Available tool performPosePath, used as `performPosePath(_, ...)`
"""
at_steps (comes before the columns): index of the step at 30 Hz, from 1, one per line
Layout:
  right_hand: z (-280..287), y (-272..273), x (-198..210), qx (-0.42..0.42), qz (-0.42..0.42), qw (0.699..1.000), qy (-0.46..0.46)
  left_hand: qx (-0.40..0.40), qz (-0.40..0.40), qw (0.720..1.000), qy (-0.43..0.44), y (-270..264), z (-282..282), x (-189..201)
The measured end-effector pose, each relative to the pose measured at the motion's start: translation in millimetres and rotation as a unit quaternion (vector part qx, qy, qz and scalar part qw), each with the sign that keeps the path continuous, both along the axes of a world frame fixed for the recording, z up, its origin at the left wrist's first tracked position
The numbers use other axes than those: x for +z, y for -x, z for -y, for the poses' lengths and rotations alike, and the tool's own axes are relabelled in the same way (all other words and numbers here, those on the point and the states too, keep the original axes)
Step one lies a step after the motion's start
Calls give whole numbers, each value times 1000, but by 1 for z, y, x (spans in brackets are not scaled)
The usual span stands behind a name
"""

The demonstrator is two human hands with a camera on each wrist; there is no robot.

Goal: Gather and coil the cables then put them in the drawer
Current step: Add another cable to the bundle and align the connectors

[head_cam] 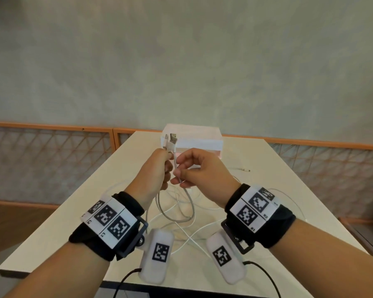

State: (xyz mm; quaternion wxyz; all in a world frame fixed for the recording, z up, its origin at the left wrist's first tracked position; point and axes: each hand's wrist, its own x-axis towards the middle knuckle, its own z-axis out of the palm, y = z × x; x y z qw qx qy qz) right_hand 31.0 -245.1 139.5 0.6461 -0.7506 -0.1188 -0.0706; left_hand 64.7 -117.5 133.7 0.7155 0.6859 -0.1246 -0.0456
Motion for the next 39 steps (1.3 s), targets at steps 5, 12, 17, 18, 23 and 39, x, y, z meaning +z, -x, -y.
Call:
performPosePath(5, -4, -4, -5, -22, -6, 1000, -6, 25, 64, 996, -54, 3, 2, -6)
performPosePath(12, -3, -7, -7, -48, 11, 999, 18, 30, 103, 992, -66, 6, 7, -7)
performPosePath(17, 0, -5, -9, -9, -41, 998, 49, 51, 127, 985, -105, 4, 3, -7)
performPosePath(18, 1, -5, -10, 0, -48, 997, 65, 53, 131, 984, -109, 2, 1, -7)
performPosePath(23, 10, -4, -19, 76, -52, 974, 207, 49, 120, 991, -28, -5, -11, -3)
performPosePath(39, 29, -63, -56, -66, 64, 898, 430, 60, 132, 986, 80, -1, -59, 14)
